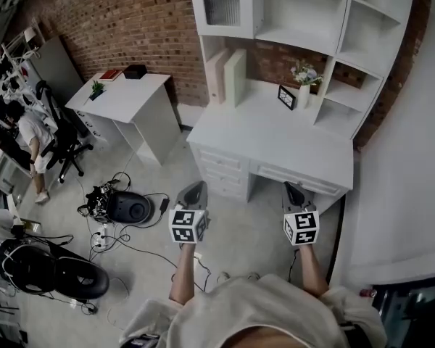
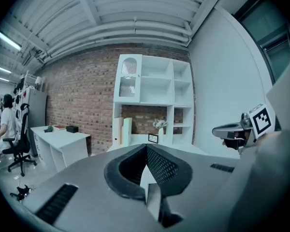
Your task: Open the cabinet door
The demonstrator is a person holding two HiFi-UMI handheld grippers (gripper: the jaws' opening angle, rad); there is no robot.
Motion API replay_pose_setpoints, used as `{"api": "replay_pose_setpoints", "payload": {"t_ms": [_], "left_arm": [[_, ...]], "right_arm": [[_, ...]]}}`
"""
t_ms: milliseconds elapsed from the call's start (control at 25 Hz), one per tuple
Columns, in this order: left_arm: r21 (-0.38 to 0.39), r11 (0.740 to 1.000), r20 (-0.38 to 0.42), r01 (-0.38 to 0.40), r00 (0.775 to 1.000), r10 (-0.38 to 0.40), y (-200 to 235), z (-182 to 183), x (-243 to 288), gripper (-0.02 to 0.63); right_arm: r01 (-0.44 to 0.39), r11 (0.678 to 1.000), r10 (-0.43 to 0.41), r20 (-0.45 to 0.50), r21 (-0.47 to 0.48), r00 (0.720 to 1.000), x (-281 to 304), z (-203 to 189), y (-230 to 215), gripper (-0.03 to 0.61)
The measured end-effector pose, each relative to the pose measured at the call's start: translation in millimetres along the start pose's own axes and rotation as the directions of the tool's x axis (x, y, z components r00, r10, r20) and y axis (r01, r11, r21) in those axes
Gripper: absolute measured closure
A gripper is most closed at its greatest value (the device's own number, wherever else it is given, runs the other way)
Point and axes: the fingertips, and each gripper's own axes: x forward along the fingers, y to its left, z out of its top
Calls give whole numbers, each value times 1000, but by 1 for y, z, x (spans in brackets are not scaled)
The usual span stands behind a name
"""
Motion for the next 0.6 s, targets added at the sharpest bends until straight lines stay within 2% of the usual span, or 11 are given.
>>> {"api": "replay_pose_setpoints", "payload": {"t_ms": [320, 600], "left_arm": [[5, 1000, -25, -8, 1000, 8, -22, -2, 12, 588], [8, 1000, -36, -31, 999, 31, -41, -5, 27, 588]], "right_arm": [[-3, 1000, 3, 9, -9, 1000, -2, -3, -21, 565], [-49, 999, 49, 2, -2, 999, 2, -15, -39, 565]]}}
